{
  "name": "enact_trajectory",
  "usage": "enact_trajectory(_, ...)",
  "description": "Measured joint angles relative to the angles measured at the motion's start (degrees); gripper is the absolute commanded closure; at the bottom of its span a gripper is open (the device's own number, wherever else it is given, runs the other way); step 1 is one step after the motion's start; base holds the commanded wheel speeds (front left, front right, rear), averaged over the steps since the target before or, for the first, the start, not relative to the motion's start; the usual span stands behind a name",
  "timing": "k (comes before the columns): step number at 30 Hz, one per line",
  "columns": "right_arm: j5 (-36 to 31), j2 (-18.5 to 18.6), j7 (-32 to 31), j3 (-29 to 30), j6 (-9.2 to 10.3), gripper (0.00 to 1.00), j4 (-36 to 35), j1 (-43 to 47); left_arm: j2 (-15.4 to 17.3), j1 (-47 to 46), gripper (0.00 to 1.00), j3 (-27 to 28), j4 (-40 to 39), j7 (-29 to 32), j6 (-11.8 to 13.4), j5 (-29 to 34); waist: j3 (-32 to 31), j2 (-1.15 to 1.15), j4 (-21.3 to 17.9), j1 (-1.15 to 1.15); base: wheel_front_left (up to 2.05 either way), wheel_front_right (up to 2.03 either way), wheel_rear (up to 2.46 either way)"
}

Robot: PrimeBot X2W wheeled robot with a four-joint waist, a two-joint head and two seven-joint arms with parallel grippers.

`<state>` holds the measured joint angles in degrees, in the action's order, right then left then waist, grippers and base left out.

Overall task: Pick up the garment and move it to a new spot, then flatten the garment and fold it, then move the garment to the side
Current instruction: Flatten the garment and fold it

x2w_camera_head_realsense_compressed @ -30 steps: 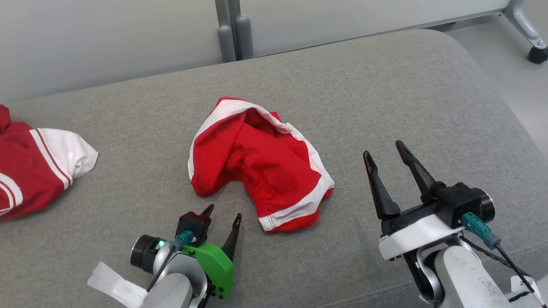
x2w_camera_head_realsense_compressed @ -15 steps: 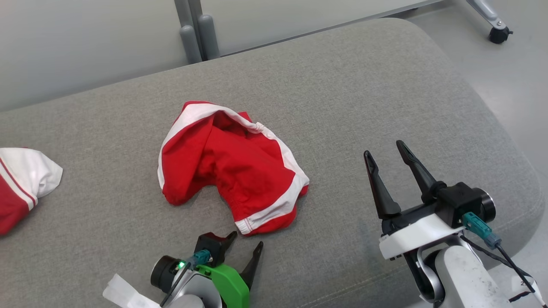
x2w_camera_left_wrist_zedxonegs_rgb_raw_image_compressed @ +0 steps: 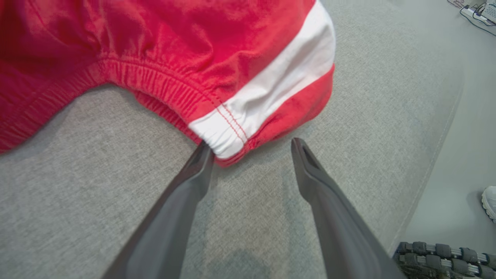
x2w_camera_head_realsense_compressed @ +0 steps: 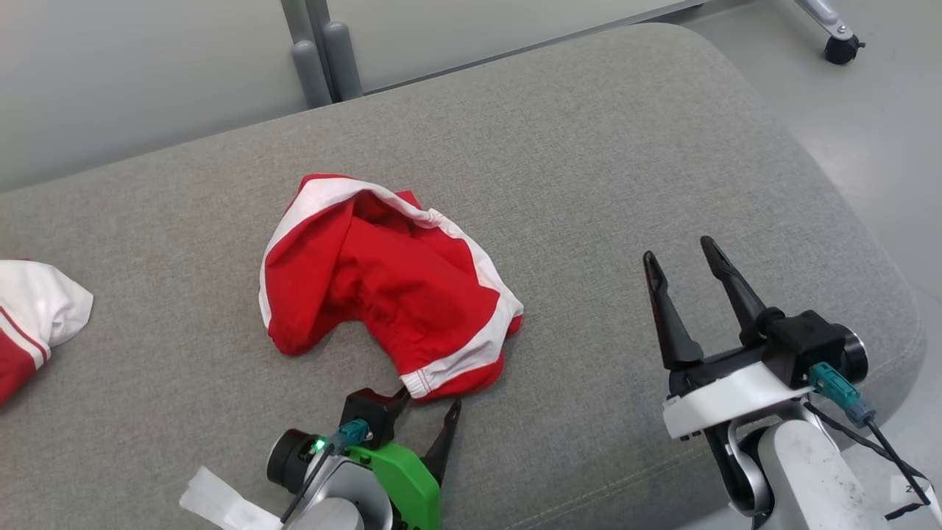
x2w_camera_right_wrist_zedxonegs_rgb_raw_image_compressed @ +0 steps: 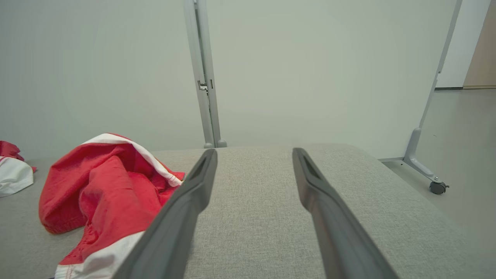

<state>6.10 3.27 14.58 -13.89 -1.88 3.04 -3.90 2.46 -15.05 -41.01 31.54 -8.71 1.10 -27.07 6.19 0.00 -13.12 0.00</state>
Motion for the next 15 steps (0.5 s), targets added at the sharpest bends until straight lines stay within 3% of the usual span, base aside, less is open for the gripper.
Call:
enact_trajectory(10,-0.09,-0.03,0.0,-0.12,-0.05,0.0,-0.05,0.68,0.11,-0.02,0.0,-1.19,-3.86,-0.47,1.4,-1.25,-0.34,0.0,1.38,0.0,0.0,0.0,0.0)
enact_trajectory(15,-0.1,-0.03,0.0,-0.46,-0.12,0.0,-0.04,0.68,0.13,0.04,0.0,-1.62,-5.37,-0.41,1.36,-5.84,-0.35,0.0,1.44,0.0,0.0,0.0,0.0)
